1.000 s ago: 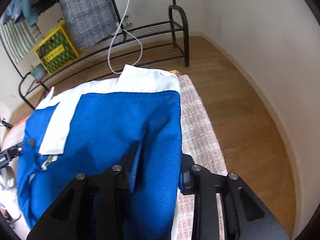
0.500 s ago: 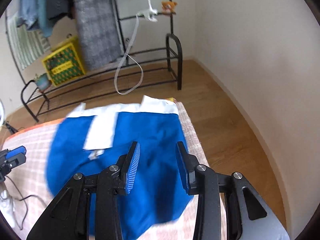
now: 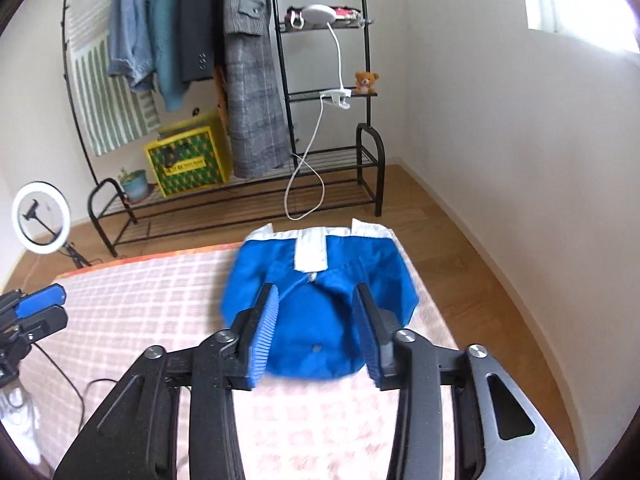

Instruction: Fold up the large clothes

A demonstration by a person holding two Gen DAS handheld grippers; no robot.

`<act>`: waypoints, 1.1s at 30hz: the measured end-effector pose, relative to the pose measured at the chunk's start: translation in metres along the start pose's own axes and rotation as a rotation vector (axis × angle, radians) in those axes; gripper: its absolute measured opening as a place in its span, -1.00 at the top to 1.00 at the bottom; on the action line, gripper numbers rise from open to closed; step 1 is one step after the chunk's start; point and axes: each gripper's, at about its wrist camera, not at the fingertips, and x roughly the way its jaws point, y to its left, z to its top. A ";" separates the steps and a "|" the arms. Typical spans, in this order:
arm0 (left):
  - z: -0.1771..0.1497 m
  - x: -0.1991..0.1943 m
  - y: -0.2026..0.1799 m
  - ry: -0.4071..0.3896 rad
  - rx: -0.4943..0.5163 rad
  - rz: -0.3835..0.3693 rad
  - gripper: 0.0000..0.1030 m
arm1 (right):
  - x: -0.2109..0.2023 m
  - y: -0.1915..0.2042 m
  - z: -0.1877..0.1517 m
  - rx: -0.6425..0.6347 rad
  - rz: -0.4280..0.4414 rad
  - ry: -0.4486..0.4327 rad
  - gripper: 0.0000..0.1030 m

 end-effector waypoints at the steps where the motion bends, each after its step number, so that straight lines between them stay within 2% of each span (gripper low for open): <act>1: -0.003 -0.009 -0.003 -0.005 0.005 -0.002 0.36 | -0.010 0.006 -0.005 0.001 -0.013 -0.011 0.21; 3: -0.012 -0.028 -0.009 -0.010 0.010 -0.010 0.26 | -0.033 0.019 -0.018 0.003 -0.025 -0.036 0.13; 5: -0.022 -0.046 -0.015 -0.022 0.023 -0.011 -0.29 | -0.047 0.029 -0.031 0.003 -0.036 -0.052 0.01; 7: -0.031 -0.060 -0.021 -0.040 0.037 -0.004 -0.44 | -0.060 0.039 -0.045 -0.008 -0.061 -0.067 -0.24; 9: -0.040 -0.071 -0.026 -0.049 0.063 0.004 -0.52 | -0.068 0.046 -0.056 -0.005 -0.083 -0.083 -0.28; 11: -0.048 -0.077 -0.029 -0.052 0.074 0.009 -0.73 | -0.072 0.047 -0.064 0.016 -0.093 -0.091 -0.30; 13: -0.055 -0.082 -0.030 -0.053 0.076 0.023 -0.78 | -0.074 0.048 -0.070 0.043 -0.103 -0.099 -0.46; 16: -0.061 -0.083 -0.034 -0.031 0.082 0.045 -0.92 | -0.078 0.055 -0.079 0.024 -0.149 -0.119 -0.48; 19: -0.067 -0.083 -0.038 -0.030 0.104 0.077 -0.92 | -0.083 0.063 -0.091 -0.004 -0.169 -0.126 -0.56; 28: -0.084 -0.086 -0.041 0.012 0.090 0.122 -1.00 | -0.080 0.064 -0.108 0.007 -0.186 -0.125 -0.57; 33: -0.088 -0.096 -0.044 -0.006 0.088 0.130 -1.00 | -0.082 0.066 -0.111 0.010 -0.178 -0.127 -0.57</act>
